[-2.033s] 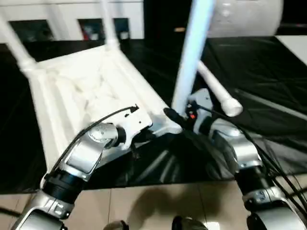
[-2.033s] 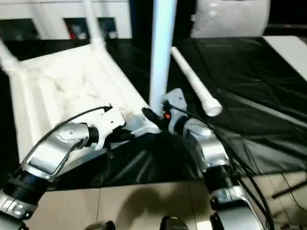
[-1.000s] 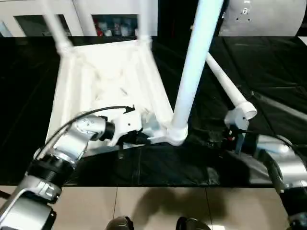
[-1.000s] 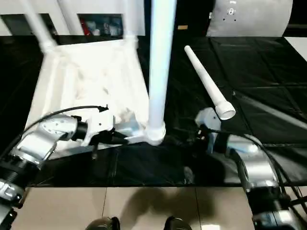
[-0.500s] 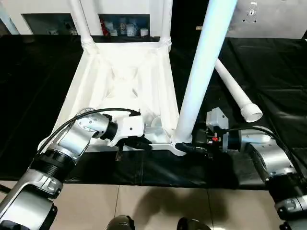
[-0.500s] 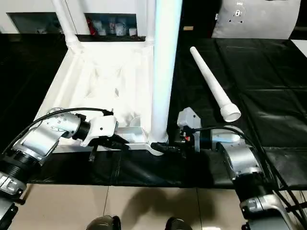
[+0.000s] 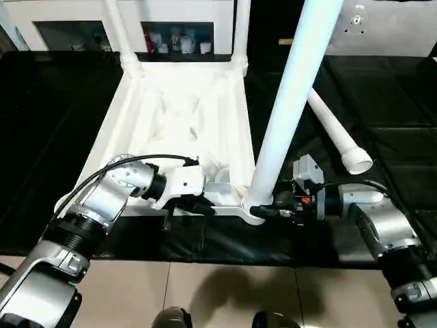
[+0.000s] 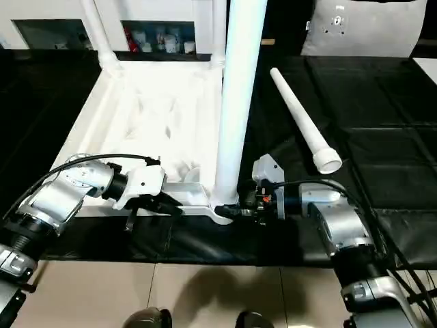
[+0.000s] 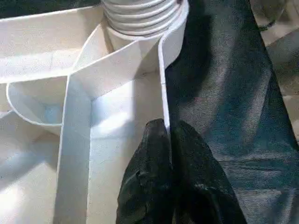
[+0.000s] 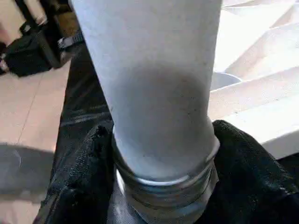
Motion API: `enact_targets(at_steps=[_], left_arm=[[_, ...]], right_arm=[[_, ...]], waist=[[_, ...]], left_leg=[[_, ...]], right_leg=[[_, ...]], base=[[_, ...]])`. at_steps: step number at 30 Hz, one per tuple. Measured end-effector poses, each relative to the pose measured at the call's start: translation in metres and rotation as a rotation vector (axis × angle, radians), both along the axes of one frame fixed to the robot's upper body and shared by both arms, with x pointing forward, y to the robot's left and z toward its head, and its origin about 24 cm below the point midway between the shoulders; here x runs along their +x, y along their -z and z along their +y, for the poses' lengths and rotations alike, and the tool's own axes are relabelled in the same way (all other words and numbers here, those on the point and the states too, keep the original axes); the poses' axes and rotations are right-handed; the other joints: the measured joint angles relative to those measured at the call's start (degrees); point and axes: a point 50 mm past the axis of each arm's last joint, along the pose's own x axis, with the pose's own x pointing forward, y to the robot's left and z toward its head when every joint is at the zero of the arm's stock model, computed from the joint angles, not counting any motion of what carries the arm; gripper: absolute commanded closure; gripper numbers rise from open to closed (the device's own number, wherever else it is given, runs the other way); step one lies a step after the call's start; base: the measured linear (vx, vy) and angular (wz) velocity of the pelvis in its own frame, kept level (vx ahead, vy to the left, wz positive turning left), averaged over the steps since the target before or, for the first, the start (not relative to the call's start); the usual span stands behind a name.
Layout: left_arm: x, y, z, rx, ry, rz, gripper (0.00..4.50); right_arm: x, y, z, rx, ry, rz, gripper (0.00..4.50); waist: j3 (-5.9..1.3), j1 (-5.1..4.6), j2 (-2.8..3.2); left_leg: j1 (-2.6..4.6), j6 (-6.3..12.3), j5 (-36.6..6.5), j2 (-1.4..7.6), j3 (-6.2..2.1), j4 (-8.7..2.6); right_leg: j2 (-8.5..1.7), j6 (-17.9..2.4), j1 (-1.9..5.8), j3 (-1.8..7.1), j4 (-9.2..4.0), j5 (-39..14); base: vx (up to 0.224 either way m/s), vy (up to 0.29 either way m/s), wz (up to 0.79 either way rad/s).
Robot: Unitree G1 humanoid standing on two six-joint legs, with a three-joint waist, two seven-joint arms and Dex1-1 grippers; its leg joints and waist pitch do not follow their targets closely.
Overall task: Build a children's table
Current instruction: Rotate leg to tighten
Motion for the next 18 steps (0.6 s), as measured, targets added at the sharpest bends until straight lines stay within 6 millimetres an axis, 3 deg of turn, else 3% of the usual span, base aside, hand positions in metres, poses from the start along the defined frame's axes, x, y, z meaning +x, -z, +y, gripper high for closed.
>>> enact_targets(at_steps=[3, 8, 12, 18], left_arm=[[0.002, 0.003, 0.001, -0.035, -0.135, 0.025, 4.50], [0.009, 0.007, -0.017, -0.106, -0.334, 0.032, 4.50], [0.014, 0.009, -0.042, -0.169, -0.512, 0.041, 4.50], [0.017, 0.007, -0.074, -0.221, -0.636, 0.013, 4.50]], right_arm=[[0.000, 0.005, 0.007, 0.034, 0.151, 0.001, 1.76], [0.015, 0.007, 0.016, 0.053, 0.449, -0.010, 1.76], [0.034, 0.004, 0.029, 0.061, 0.709, -0.017, 1.77], [0.047, -0.003, 0.033, 0.049, 0.922, -0.042, 1.77]], waist=[[-0.01, -0.43, -0.01], [0.05, -3.03, -0.10], [0.09, -4.39, -0.16], [0.08, -4.54, -0.16]], left_leg=[[0.06, -0.30, -0.15, 0.01, 0.11, -0.01], [0.18, -0.45, -0.15, 0.02, 0.27, 0.02], [0.14, -0.48, -0.13, 0.02, 0.31, 0.00], [-0.05, -0.20, -0.02, -0.01, 0.31, -0.36]], right_leg=[[-0.02, 0.01, 0.16, 0.08, 0.05, 0.02], [-0.07, 0.39, 0.19, 0.11, -0.14, -0.08], [-0.08, 0.39, 0.03, 0.11, -0.17, -0.05], [-0.08, 0.25, -0.13, 0.09, -0.19, 0.13]], base=[[0.000, 0.000, 0.00], [0.000, 0.000, 0.00], [0.000, 0.000, 0.00], [0.000, 0.000, 0.00]])
